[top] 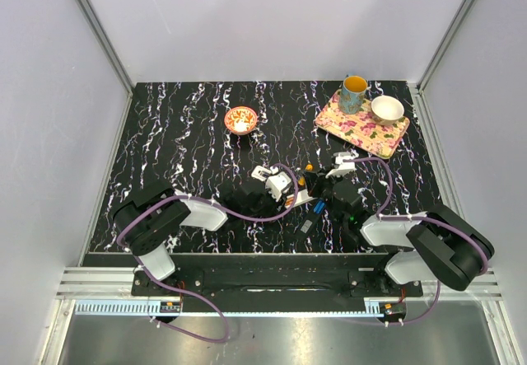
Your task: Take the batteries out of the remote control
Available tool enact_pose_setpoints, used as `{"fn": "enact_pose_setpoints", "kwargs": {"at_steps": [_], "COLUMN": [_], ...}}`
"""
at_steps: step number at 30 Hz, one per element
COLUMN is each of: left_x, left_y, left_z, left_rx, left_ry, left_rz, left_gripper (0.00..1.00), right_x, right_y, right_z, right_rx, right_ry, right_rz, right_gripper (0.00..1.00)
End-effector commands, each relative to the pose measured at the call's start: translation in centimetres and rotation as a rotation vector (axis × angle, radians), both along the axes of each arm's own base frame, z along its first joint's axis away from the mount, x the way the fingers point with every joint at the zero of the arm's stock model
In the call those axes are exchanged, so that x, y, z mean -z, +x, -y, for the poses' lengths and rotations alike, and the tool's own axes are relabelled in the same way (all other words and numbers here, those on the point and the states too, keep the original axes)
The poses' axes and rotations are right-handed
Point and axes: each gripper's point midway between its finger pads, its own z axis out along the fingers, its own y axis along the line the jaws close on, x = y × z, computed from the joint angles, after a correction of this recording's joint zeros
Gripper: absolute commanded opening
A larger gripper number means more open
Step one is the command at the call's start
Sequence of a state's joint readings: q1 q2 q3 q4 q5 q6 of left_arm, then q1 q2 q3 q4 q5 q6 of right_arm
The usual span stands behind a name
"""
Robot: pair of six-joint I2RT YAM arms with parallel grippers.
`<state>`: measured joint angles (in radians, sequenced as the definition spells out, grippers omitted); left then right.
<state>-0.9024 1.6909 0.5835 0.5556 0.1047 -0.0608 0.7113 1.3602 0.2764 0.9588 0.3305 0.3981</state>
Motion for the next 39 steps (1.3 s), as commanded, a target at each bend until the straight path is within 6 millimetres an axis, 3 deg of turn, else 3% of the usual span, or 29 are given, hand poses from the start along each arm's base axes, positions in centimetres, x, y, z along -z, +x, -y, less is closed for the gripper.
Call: {"fn": "enact_pose_setpoints", "kwargs": {"at_steps": [1, 4, 15, 17, 18, 23, 24, 30, 31, 33, 34, 36, 37, 39], "left_x": [3.5, 3.5, 3.6, 3.5, 3.5, 3.5, 3.5, 3.2, 3.1, 2.7, 2.5, 1.9, 1.7, 0.9], "left_y": [-3.1, -3.1, -3.0, -3.0, -2.9, -3.0, -3.0, -3.1, -2.9, -2.9, -2.9, -2.8, -2.6, -2.6], "left_z": [-0.9, -0.9, -0.8, -0.7, -0.7, -0.8, -0.9, -1.1, -1.1, -1.1, -1.1, -1.2, -1.3, -1.4], "left_rx": [0.055, 0.054, 0.053, 0.054, 0.055, 0.055, 0.052, 0.051, 0.047, 0.046, 0.045, 0.042, 0.034, 0.033], "left_ry": [0.087, 0.088, 0.087, 0.085, 0.086, 0.086, 0.085, 0.083, 0.082, 0.077, 0.074, 0.065, 0.065, 0.060], "left_rz": [-0.134, -0.136, -0.134, -0.134, -0.133, -0.133, -0.131, -0.127, -0.122, -0.113, -0.109, -0.096, -0.088, -0.073], "left_gripper": [0.06, 0.06, 0.06, 0.06, 0.06, 0.06, 0.06, 0.07, 0.07, 0.09, 0.11, 0.15, 0.21, 0.30], "right_x": [-0.7, -0.6, -3.8, -3.5, -4.0, -2.6, -3.4, -3.0, -3.9, -3.3, -4.6, -4.2, -5.7, -5.6], "right_y": [-0.3, -1.1, -1.9, -2.0, -2.0, -1.7, -1.7, -0.8, -0.6, -0.2, 0.1, 0.3, 0.5, 0.7], "right_z": [-1.1, -1.1, -2.8, -3.1, -3.2, -3.5, -3.6, -2.6, -2.4, -1.8, -1.5, -0.8, -0.5, 0.4], "right_rx": [-0.045, -0.060, -0.142, -0.156, -0.166, -0.176, -0.191, -0.160, -0.155, -0.116, -0.109, -0.079, -0.073, -0.044], "right_ry": [0.067, 0.114, 0.301, 0.323, 0.347, 0.385, 0.411, 0.383, 0.370, 0.319, 0.301, 0.239, 0.225, 0.179], "right_rz": [-0.030, -0.051, -0.040, -0.049, -0.030, -0.054, -0.023, -0.024, 0.005, -0.020, 0.020, 0.002, 0.040, 0.030], "right_gripper": [0.00, 0.00, 0.00, 0.00, 0.00, 0.00, 0.00, 0.00, 0.00, 0.00, 0.00, 0.00, 0.00, 0.00]}}
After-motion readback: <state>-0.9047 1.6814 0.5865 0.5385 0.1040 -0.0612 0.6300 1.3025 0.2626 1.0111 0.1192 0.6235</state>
